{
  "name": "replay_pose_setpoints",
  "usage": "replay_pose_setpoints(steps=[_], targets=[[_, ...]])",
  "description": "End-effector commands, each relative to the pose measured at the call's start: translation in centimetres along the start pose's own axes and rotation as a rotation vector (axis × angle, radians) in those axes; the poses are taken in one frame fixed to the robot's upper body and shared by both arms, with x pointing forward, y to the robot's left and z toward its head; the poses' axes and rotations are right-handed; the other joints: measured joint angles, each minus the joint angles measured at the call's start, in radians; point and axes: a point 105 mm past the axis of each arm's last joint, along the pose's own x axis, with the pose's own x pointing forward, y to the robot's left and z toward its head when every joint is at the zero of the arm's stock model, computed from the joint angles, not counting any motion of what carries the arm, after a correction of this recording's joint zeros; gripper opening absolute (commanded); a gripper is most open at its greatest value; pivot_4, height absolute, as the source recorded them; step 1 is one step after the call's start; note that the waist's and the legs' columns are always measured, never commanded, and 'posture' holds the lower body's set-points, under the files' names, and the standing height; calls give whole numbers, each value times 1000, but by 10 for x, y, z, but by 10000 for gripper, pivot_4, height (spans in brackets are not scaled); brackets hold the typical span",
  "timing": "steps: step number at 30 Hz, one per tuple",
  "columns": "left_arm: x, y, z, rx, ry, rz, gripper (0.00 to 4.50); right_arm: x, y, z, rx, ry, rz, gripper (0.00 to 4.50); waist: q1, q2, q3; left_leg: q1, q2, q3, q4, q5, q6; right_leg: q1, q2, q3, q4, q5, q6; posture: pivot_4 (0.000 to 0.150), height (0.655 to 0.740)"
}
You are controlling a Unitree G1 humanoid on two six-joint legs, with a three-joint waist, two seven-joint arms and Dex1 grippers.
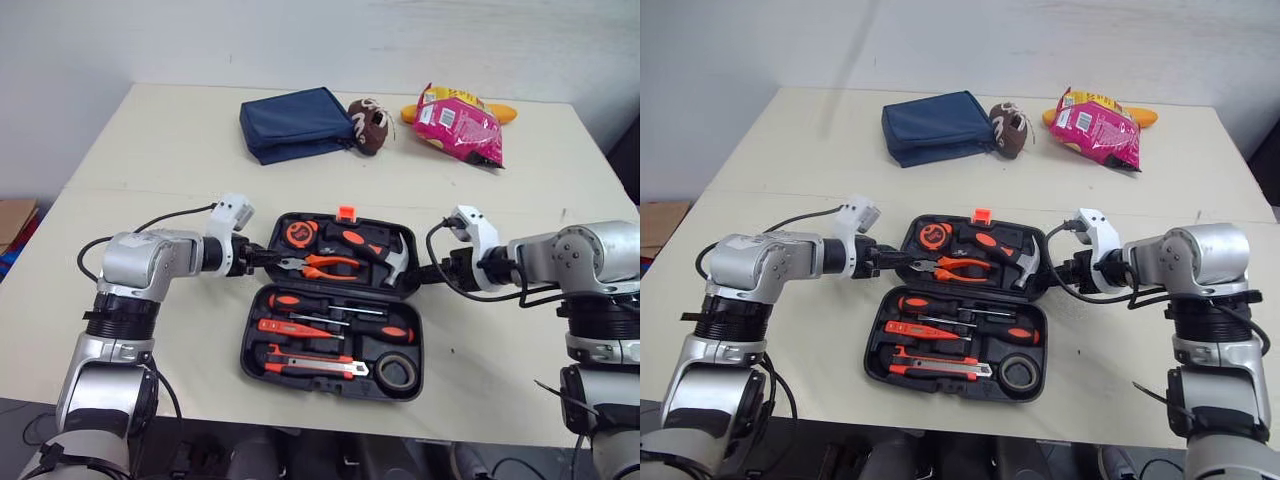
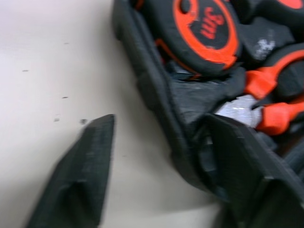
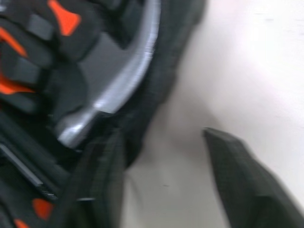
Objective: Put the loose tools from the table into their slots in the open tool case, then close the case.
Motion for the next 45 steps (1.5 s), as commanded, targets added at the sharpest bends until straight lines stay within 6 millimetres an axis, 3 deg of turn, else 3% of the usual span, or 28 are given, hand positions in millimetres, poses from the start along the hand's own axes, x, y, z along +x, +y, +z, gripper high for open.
replay_pose_setpoints(steps=[1, 4, 6, 11, 14, 18, 20, 22, 26, 29, 32, 39, 41, 43, 45], targets=[[1, -2, -1, 11, 23, -4, 10365, 8, -10, -5, 92, 11, -19, 8111, -1, -1, -1, 1, 0, 0, 0, 0, 0, 1, 0, 0, 0, 0, 0, 1500, 7400], [5, -8, -1, -5, 11, -44, 718, 15, -5, -6, 107, 5, 1, 0, -2, -5, -4, 5, 0, -1, 0, 1, 1, 5, 0, 0, 0, 2, 0, 1500, 7400], [5, -8, 5, 1, -41, -51, 213, 15, -1, -1, 98, -45, 14, 0, -3, -6, -5, 15, 0, -1, -4, 1, 0, 16, 0, 0, -4, 2, 0, 1500, 7400], [-1, -10, 24, 29, -197, -76, 213, 11, 12, 11, 1, -211, 56, 0, -3, -8, -6, 15, 0, -1, -5, 0, 0, 16, 0, -1, -5, 2, 0, 1500, 7400], [-15, -13, 35, 131, -393, -103, 213, -4, 28, 25, -229, -461, 104, 0, -3, -8, -6, 14, 0, -1, -5, 0, -1, 15, 0, -1, -6, 3, 1, 1500, 7400], [-26, -19, 41, 322, -568, -90, 213, -9, 21, 22, -266, -567, 80, 0, -4, -5, -2, 10, 0, 1, -7, 0, -1, 10, 1, 0, -7, 2, 1, 1500, 7400], [-30, -14, 37, 415, -657, -27, 213, -13, 18, 18, -447, -626, 13, 0, 0, -4, -1, 10, 0, 1, -7, 0, -1, 10, 1, 0, -7, 2, 1, 1500, 7400], [-34, -10, 33, 489, -739, 7, 213, -11, 14, 13, -512, -636, -31, 0, 0, -4, -1, 10, 0, 1, -8, 0, -1, 11, 1, -1, -11, 2, 1, 1500, 7400], [-31, 3, 23, 589, -748, 136, 213, -11, 7, 8, -761, -690, -151, 0, 0, -4, -1, 9, 1, 2, -7, -1, 1, 11, 1, 0, -14, 4, 3, 1500, 7400], [-33, -6, 17, 899, -770, 214, 213, -21, 7, 3, -1033, -803, -259, 0, 1, -3, -1, 9, 0, 2, -7, -2, 3, 12, 1, 0, -16, 5, 5, 1500, 7400], [-30, -5, 3, 1060, -738, 260, 213, -22, 1, -9, -1211, -811, -314, 0, 1, -3, -1, 9, 0, 4, -8, -3, 5, 13, 1, 2, -18, 5, 6, 1500, 7400], [-30, 4, -27, 1159, -672, 287, 213, -12, -7, -36, -1447, -756, -335, 0, 0, -3, -1, 15, 0, 10, -8, -5, 6, 16, 0, 6, -18, 6, 7, 1500, 7400], [-35, 1, -29, 1178, -684, 277, 8204, -11, -3, -45, -1483, -758, -298, 0, -2, -3, -1, 16, 1, 10, -8, -4, 6, 16, 0, 6, -17, 6, 7, 1500, 7400], [-39, -2, -35, 1214, -663, 244, 14683, -11, 3, -57, -1521, -747, -217, 8462, -2, -2, -1, 16, 1, 10, -8, -4, 6, 16, 1, 6, -16, 6, 7, 1500, 7400], [-50, 6, -39, 1182, -646, 274, 23914, -20, -3, -61, -1540, -731, -247, 18014, -2, -2, -1, 17, 1, 11, -9, -4, 6, 16, 1, 6, -17, 6, 6, 1500, 7400]])
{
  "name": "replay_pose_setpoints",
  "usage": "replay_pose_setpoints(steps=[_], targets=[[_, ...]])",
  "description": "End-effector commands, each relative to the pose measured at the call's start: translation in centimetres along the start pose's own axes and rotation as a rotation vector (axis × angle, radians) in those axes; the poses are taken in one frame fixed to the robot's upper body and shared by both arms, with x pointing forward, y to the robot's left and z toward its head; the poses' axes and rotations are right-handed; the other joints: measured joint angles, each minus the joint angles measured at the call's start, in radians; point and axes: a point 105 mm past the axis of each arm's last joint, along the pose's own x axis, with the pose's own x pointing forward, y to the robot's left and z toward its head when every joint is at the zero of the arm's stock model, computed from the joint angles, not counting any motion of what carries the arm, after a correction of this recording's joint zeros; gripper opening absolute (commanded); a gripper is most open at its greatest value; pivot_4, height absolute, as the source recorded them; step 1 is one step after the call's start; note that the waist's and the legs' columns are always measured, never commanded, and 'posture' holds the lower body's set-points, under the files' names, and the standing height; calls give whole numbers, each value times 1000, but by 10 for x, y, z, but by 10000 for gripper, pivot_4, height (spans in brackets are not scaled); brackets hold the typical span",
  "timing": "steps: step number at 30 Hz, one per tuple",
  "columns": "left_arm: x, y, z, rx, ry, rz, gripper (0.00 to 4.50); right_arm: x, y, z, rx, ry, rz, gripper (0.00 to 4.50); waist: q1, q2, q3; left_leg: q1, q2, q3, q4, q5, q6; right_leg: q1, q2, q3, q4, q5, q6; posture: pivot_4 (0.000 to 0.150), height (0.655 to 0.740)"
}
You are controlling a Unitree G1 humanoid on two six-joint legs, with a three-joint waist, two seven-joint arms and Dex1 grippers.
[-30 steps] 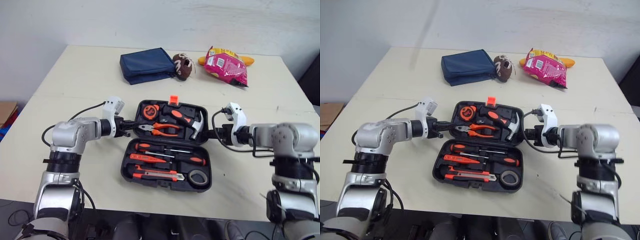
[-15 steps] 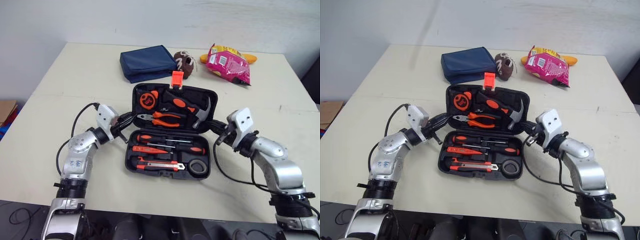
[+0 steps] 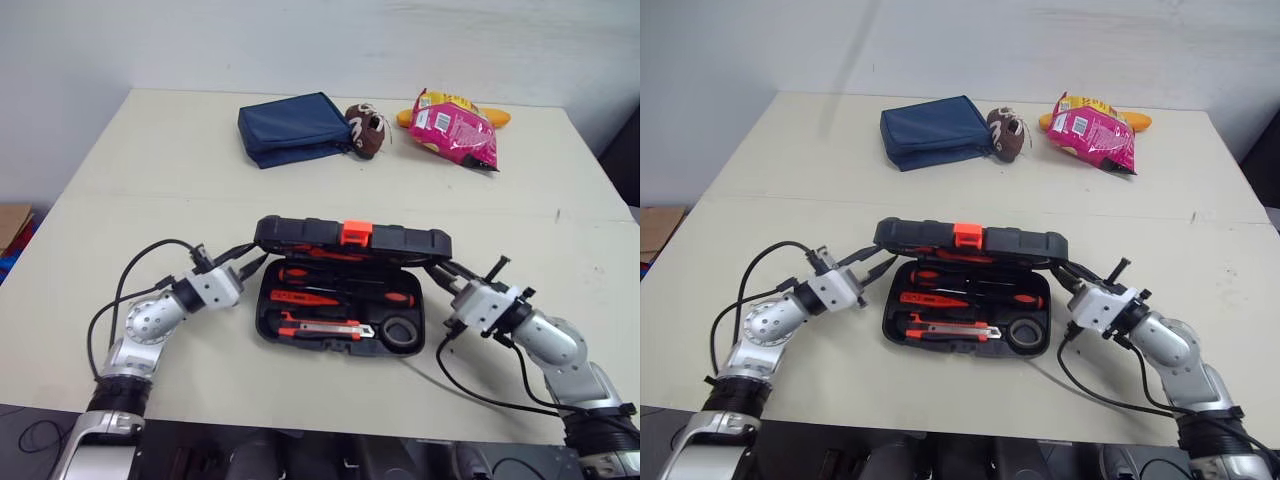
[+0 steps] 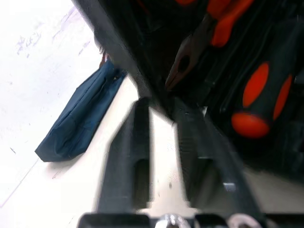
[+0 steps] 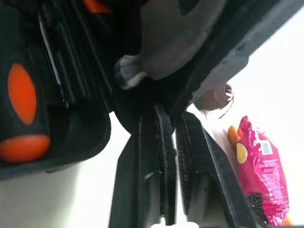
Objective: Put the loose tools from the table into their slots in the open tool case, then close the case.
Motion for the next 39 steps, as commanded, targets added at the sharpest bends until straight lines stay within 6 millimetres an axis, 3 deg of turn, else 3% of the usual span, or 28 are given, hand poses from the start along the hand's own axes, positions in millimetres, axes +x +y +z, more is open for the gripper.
replay_pose_setpoints(steps=[1, 3, 5, 7, 9, 11, 13, 14, 17, 21, 23, 26, 29, 37, 39], targets=[[-21, 20, -4, -75, 29, 89, 29060, -19, 4, 0, -66, 5, 62, 23508, -2, 0, 0, 0, 0, 0, 0, 0, 0, 0, 0, 0, 0, 0, 0, 1500, 7400], [-38, 34, -14, -253, 74, 185, 36765, -31, -1, -4, -76, 33, 81, 31764, -3, 1, 0, 1, 0, 2, 1, 0, 0, 0, 0, 1, 1, 0, 0, 1500, 7400], [-60, 37, -24, -371, 136, 211, 36765, -43, -1, -9, -48, 71, 97, 31764, -5, 1, 1, 1, 1, 1, 1, 0, 0, 0, 0, 1, 1, 0, 0, 1500, 7400], [-76, 39, -30, -432, 200, 210, 36765, -57, 9, -14, 85, 125, 148, 31764, -5, 1, 1, 1, 1, 1, 1, 0, -1, 0, 0, 1, 2, 0, 0, 1500, 7400], [-76, 40, -29, -482, 215, 199, 36765, -66, 20, -14, 238, 159, 194, 31764, -1, 1, 1, 2, 1, -1, 0, 0, -1, 1, 0, 0, 2, -1, -1, 1500, 7400], [-63, 40, -23, -512, 186, 138, 36765, -71, 32, -5, 434, 170, 252, 31764, 8, 2, 1, 1, 1, -2, 1, 0, -1, 2, 0, -1, 1, -1, -1, 1500, 7400], [-57, 41, -20, -524, 176, 113, 36765, -72, 37, 1, 517, 173, 281, 31764, 16, 1, 0, 1, 0, -4, 1, 0, 0, 3, -1, -1, 1, 0, 0, 1500, 7400], [-54, 40, -20, -533, 177, 99, 37277, -72, 39, 5, 548, 170, 304, 29440, 18, 0, 0, 1, 0, -4, 1, 0, 1, 4, -1, -2, 1, 1, 0, 1500, 7400], [-7, 48, -18, -560, 130, 27, 29158, -74, 68, 27, 708, 185, 515, 19318, 30, 1, 1, 1, -1, -4, 2, -1, 2, 4, -1, -2, 0, 1, 0, 1500, 7400], [44, 49, -17, -568, 107, -69, 10905, -69, 89, 44, 822, 215, 660, 68, 42, -1, -1, 0, -1, -7, 4, -1, 1, 5, 0, -4, -1, 2, 0, 1500, 7400], [58, 53, -18, -561, 95, -72, 1926, -65, 92, 46, 833, 222, 678, 0, 35, -1, -1, -1, -1, -6, 4, -1, 2, 5, 0, -3, -2, 2, 0, 1500, 7400], [78, 43, -24, -566, 130, -180, 841, -50, 88, 35, 829, 233, 627, 0, 20, -6, 0, -1, 0, -4, 4, -1, 2, 4, 1, -3, -3, 2, 1, 1500, 7400], [85, 27, -24, -535, 129, -319, 841, -40, 87, 31, 826, 233, 610, 0, 18, -7, 0, -1, 0, -3, 5, 0, 0, 3, 2, -3, -1, 2, 0, 1500, 7400], [76, 9, -17, -535, 54, -473, 841, -17, 59, -3, 745, 269, 467, 0, 1, -10, -2, -1, 1, -2, 5, 1, 0, 2, 1, -2, 1, 3, -1, 1500, 7400], [61, 1, -18, -558, 40, -512, 841, 0, 40, -11, 749, 242, 361, 0, -3, -12, -3, 0, 1, -2, 5, 1, 0, 2, 1, -2, 1, 4, -2, 1500, 7400]])
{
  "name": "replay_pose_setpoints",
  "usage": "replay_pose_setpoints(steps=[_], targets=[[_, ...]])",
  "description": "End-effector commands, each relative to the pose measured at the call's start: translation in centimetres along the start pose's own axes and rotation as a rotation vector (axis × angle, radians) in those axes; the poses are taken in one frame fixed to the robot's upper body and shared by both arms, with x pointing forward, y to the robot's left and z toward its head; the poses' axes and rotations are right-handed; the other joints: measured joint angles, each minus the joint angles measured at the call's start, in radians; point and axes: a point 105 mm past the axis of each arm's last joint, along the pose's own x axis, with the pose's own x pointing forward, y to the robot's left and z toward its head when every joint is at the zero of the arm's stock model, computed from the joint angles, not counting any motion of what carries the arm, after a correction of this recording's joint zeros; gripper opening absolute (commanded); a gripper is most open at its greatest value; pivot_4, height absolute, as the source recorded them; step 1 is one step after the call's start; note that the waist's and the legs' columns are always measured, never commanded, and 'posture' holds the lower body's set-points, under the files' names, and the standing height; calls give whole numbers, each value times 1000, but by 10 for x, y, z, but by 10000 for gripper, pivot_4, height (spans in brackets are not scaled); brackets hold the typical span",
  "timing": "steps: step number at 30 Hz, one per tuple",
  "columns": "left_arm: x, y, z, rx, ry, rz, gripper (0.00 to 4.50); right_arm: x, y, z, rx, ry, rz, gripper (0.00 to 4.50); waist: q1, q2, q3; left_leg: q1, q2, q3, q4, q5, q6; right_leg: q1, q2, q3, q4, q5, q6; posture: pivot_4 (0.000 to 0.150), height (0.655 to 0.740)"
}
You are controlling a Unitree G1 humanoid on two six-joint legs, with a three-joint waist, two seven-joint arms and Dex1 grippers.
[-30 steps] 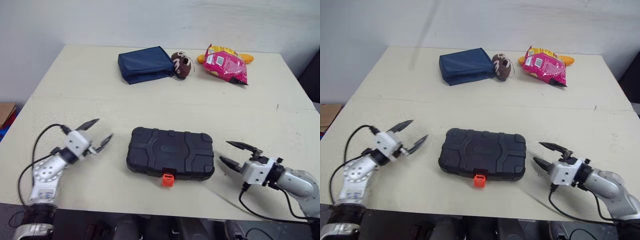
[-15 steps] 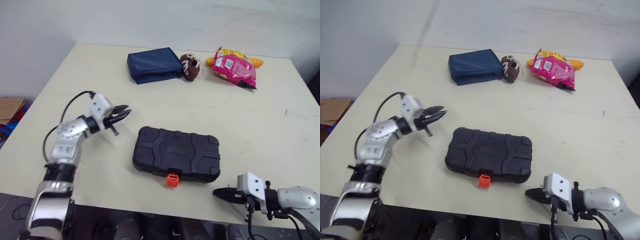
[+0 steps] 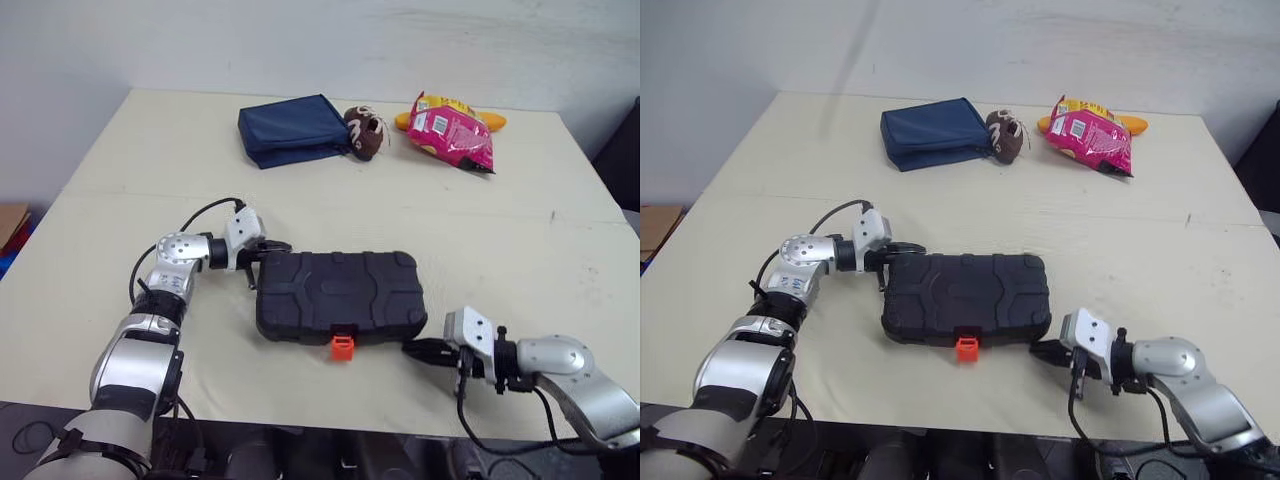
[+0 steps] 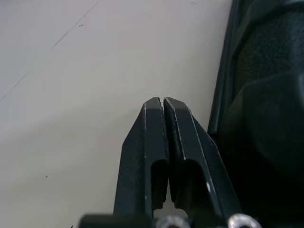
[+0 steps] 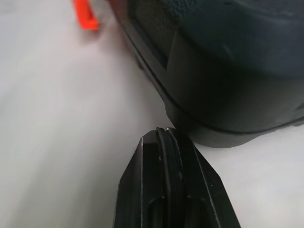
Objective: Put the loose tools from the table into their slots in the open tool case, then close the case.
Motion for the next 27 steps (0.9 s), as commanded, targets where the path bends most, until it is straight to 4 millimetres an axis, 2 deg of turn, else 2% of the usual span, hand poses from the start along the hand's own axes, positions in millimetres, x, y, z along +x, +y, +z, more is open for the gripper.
replay_pose_setpoints(steps=[1, 5, 8, 12, 13, 15, 17, 20, 22, 24, 27], targets=[[-15, -15, -4, 5, -29, -66, 841, 0, -45, 4, -3, -25, -200, 0, -7, -1, -1, 0, 0, 0, 0, 0, 0, 0, 0, 0, 0, 0, 0, 1500, 7400], [-28, -28, -7, -16, -46, -58, 841, 17, -60, 14, -22, -85, -232, 0, -4, 0, -1, 0, 1, 2, 0, 0, 0, -2, 0, 1, 3, 0, -1, 1500, 7400], [-34, -35, -5, -57, -81, 13, 841, 31, -72, 26, -13, -149, -270, 0, -1, 0, -1, -1, 1, 1, 0, 0, -1, -3, 0, 1, 4, -1, -2, 1500, 7400], [-38, -57, -1, -106, -123, 107, 841, 44, -79, 33, -20, -176, -291, 0, -7, 0, -1, -1, 1, 2, 0, 0, 0, -3, -1, 2, 5, -1, -2, 1500, 7400], [-40, -54, -3, -88, -80, 161, 841, 44, -77, 33, -27, -178, -281, 0, -4, 0, -1, -1, 1, 2, 0, 0, 0, -3, -1, 2, 5, -1, -2, 1500, 7400], [-50, -34, -5, -33, 17, 312, 841, 39, -74, 30, -55, -172, -258, 0, 0, 0, -1, -1, 1, 1, 0, 0, 0, -3, -1, 2, 5, -1, -2, 1500, 7400], [-56, -21, 17, -81, -89, 400, 841, 31, -75, 31, -47, -189, -275, 0, 4, 0, -1, -1, 0, -1, 0, 0, 0, -3, -1, 1, 5, -1, -2, 1500, 7400], [-60, -20, 38, -86, -189, 387, 841, 20, -75, 31, -46, -196, -306, 0, 5, 1, -1, -1, 0, 0, -1, 0, 0, -3, -1, 1, 5, -1, -2, 1500, 7400], [-57, -26, 76, -61, -333, 282, 841, 3, -68, 36, -62, -214, -338, 0, 8, 2, 0, -1, 0, 0, -1, 0, 0, -3, -1, 1, 4, -1, -2, 1500, 7400], [-36, -43, 96, 52, -319, 104, 841, -10, -59, 50, -46, -282, -365, 0, 20, 2, 0, -2, 0, 0, -1, 0, -1, -3, -1, 0, 2, -1, -1, 1500, 7400], [-14, -56, 98, 97, -278, -16, 841, -11, -47, 61, -43, -304, -340, 0, 21, 5, -1, -1, 0, 1, -1, 0, -1, -2, 0, 1, 2, -1, -1, 1500, 7400]])
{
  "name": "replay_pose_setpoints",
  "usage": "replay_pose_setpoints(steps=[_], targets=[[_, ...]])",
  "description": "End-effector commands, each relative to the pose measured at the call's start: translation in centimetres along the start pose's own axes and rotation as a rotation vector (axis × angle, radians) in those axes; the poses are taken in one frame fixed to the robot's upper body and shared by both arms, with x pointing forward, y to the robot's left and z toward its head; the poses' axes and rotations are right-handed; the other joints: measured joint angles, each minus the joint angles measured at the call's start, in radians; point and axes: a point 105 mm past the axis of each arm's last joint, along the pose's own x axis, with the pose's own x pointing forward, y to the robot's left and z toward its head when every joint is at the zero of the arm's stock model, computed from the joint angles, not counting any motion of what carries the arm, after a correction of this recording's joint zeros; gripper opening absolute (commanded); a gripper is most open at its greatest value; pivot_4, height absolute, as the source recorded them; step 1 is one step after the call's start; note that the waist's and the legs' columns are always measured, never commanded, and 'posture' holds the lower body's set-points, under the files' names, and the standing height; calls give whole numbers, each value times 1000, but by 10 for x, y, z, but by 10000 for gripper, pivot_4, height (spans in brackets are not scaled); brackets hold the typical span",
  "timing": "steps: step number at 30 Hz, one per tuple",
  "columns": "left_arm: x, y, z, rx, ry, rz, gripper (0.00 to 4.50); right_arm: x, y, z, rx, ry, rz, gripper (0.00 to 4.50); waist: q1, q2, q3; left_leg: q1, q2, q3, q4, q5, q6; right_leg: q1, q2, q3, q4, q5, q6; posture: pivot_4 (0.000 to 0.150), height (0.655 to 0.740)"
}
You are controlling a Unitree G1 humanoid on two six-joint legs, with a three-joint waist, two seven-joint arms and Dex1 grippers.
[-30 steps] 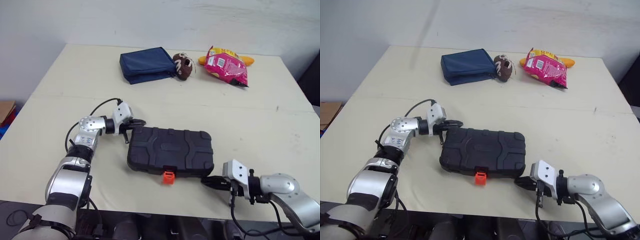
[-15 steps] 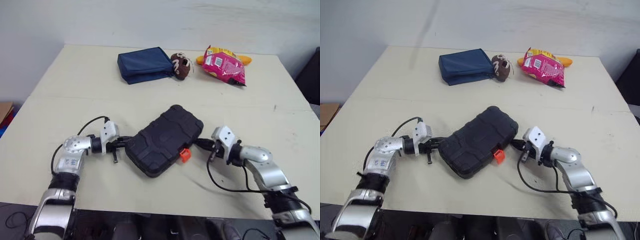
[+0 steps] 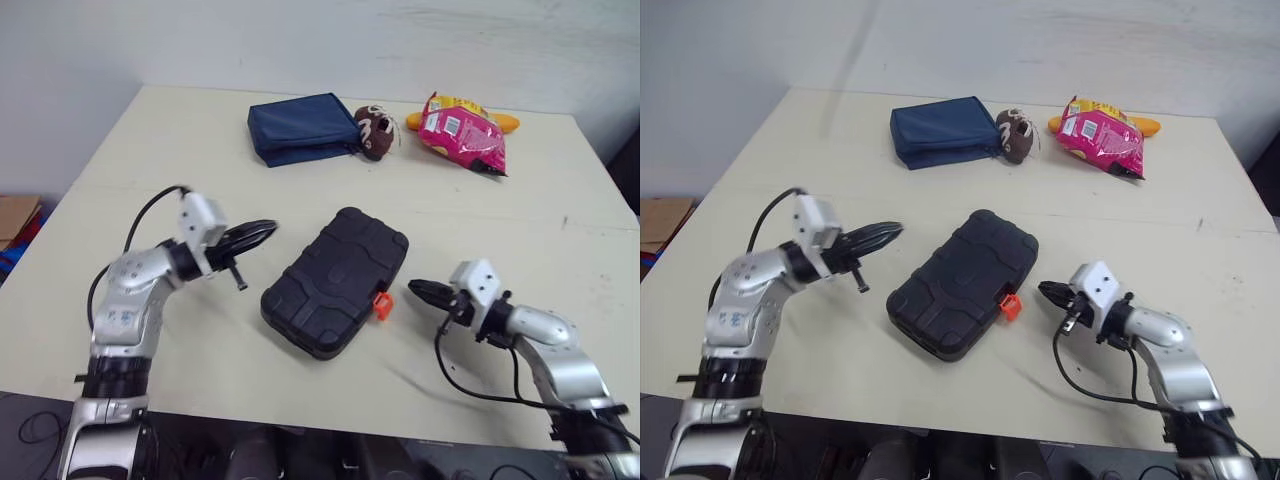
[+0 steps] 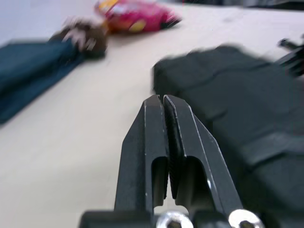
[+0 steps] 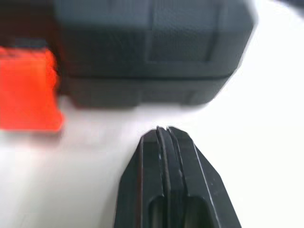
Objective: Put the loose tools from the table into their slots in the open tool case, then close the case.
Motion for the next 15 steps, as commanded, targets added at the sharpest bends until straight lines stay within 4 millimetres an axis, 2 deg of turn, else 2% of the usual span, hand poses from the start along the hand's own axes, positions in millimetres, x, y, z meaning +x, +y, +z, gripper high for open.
replay_pose_setpoints(steps=[1, 3, 5, 8, 11, 15], targets=[[23, -21, 4, 40, 6, -138, 841, -3, 8, 29, -39, -74, 24, 0, -4, 2, -1, 2, 0, 1, 0, 0, 0, 1, 0, 1, 0, 0, 1, 1500, 7400], [50, -34, -6, 60, 19, -218, 841, 0, 24, 45, -12, -112, 67, 0, -2, 3, -2, 3, 0, 1, 0, 0, 0, 2, 0, 1, 0, 0, 1, 1500, 7400], [65, -44, -13, 59, 35, -277, 841, 4, 43, 52, 43, -122, 138, 0, 1, 3, -2, 2, 0, 0, 0, 0, 0, 1, 1, 1, 0, 0, 1, 1500, 7400], [74, -55, -26, 42, 95, -344, 841, 7, 56, 53, 70, -115, 162, 0, -3, 3, -2, 0, 0, 0, 0, 0, 0, 0, 1, 1, -1, 0, 1, 1500, 7400], [81, -59, -42, 37, 176, -385, 841, 13, 61, 39, 66, -53, 152, 0, 2, 3, -2, 1, 0, 0, 0, 0, 0, 0, 1, 1, -1, 0, 1, 1500, 7400], [82, -61, -51, 23, 217, -400, 841, 11, 64, 27, 102, 12, 143, 0, 3, 5, -4, 1, -1, 0, 0, 0, 2, 1, 0, 1, -1, 0, 1, 1500, 7400]])
